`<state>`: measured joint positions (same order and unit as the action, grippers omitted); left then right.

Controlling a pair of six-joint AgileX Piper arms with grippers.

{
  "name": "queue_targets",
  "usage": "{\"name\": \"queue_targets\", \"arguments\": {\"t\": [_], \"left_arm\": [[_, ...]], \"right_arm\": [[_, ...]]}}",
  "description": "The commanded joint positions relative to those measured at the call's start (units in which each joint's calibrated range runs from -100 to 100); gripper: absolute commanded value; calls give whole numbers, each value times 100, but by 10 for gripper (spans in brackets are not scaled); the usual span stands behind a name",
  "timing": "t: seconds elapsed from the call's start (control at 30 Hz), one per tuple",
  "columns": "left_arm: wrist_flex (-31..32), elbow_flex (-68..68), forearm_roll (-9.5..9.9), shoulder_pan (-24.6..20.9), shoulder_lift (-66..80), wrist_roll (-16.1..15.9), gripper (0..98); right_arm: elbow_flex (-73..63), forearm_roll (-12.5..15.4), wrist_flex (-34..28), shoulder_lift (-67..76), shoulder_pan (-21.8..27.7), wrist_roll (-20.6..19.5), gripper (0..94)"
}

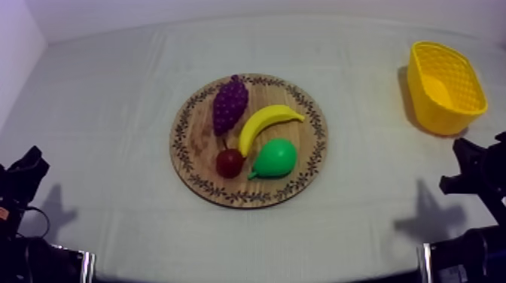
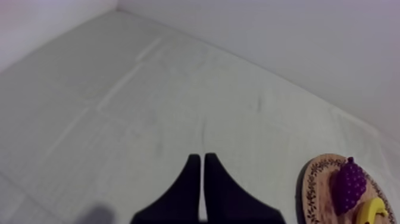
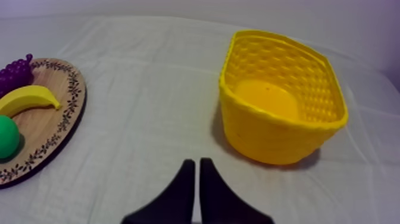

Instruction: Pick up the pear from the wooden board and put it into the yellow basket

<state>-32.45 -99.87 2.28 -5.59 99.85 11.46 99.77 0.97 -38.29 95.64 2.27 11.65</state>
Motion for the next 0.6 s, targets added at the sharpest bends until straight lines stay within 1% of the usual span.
{"name": "queue_targets", "arguments": {"t": [0.0, 0.23, 0.57], "left_arm": [[-5, -2, 0, -2, -2, 0, 1], [-5, -2, 0, -2, -2, 0, 1], [-5, -2, 0, -2, -2, 0, 1]], "right_arm": [[1, 3, -2, 3, 3, 0, 5], [1, 3, -2, 3, 3, 0, 5], [1, 3, -2, 3, 3, -443, 5]]}}
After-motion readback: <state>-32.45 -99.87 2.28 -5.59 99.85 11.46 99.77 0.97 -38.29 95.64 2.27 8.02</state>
